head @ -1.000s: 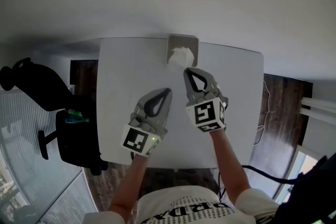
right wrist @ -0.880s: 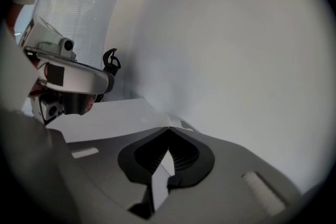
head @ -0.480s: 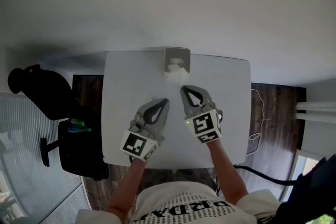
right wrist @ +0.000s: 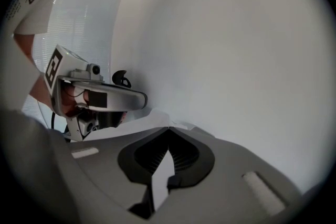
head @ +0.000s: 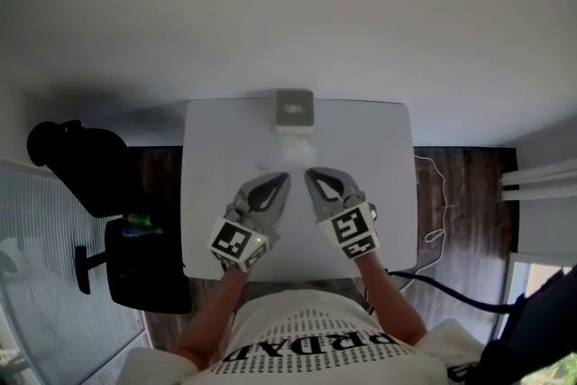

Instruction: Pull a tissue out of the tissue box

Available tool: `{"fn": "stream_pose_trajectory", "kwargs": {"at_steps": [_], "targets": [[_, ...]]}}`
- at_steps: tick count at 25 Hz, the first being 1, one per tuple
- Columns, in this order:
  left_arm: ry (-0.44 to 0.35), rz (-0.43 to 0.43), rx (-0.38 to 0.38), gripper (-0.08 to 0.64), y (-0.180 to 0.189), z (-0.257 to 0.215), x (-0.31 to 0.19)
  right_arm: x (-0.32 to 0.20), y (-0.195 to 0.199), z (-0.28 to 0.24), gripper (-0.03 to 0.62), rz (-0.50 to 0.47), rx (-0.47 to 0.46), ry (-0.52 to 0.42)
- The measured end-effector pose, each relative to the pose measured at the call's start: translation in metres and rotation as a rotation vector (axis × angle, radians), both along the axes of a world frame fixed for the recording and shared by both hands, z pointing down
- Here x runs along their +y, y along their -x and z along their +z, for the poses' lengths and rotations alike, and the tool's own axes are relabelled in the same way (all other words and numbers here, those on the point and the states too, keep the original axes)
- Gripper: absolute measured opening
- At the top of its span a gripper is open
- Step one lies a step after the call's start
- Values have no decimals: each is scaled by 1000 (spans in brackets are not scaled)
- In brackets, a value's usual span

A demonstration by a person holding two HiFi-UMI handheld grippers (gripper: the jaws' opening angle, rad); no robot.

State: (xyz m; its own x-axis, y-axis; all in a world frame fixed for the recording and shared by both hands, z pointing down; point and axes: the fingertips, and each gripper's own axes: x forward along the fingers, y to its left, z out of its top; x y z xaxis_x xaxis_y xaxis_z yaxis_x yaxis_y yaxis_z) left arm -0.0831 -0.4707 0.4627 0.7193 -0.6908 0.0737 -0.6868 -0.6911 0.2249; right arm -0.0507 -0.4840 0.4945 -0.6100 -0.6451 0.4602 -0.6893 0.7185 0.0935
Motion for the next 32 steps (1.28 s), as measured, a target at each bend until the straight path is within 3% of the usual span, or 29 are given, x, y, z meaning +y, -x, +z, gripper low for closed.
{"fn": "stream_pose_trajectory", "kwargs": {"at_steps": [5, 17, 25, 32], "targets": [[4, 41, -12, -8, -7, -10, 15, 16, 1, -22, 9, -2, -15, -18], [29, 32, -26, -8, -14, -5, 14, 12, -4, -44, 9, 6, -35, -53], [50, 25, -43, -8, -13, 2, 13, 11, -10, -27, 9, 22, -38, -20], [62, 25, -55, -8, -13, 10, 17, 7, -24, 19, 9, 52, -18, 38]]}}
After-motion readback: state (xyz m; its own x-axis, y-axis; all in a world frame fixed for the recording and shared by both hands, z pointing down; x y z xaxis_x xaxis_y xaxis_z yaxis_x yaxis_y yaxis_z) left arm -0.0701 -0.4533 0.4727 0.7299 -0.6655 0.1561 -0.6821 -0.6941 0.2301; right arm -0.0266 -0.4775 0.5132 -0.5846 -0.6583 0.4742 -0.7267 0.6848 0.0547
